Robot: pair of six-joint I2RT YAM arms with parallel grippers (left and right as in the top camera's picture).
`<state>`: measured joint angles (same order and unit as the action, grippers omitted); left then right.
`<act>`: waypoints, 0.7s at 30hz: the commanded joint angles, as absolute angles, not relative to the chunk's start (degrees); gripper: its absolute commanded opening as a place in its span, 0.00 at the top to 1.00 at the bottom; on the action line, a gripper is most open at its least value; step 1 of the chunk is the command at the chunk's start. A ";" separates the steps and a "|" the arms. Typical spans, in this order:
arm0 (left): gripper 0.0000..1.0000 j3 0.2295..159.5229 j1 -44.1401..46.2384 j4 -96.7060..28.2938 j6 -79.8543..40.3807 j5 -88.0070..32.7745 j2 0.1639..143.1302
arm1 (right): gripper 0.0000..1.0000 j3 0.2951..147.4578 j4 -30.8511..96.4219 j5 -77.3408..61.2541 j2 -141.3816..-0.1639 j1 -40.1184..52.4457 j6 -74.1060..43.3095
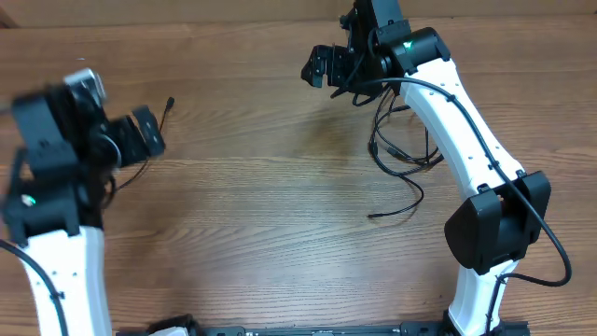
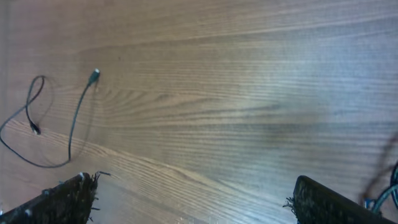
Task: Untangle cables
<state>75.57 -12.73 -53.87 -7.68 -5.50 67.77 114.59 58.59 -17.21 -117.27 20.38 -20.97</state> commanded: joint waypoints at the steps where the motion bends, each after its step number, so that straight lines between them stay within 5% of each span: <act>1: 0.01 65.06 -12.71 -48.69 -1.06 -7.22 64.42 | 0.00 115.46 59.09 -17.67 -116.81 20.36 -20.84; 21: 0.00 57.45 -12.71 -31.55 13.43 2.76 85.52 | 0.00 115.46 60.29 -17.63 -116.81 20.36 -20.82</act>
<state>58.08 -12.73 -32.45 7.01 -3.27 83.29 114.59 60.53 -17.58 -117.27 20.38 -20.97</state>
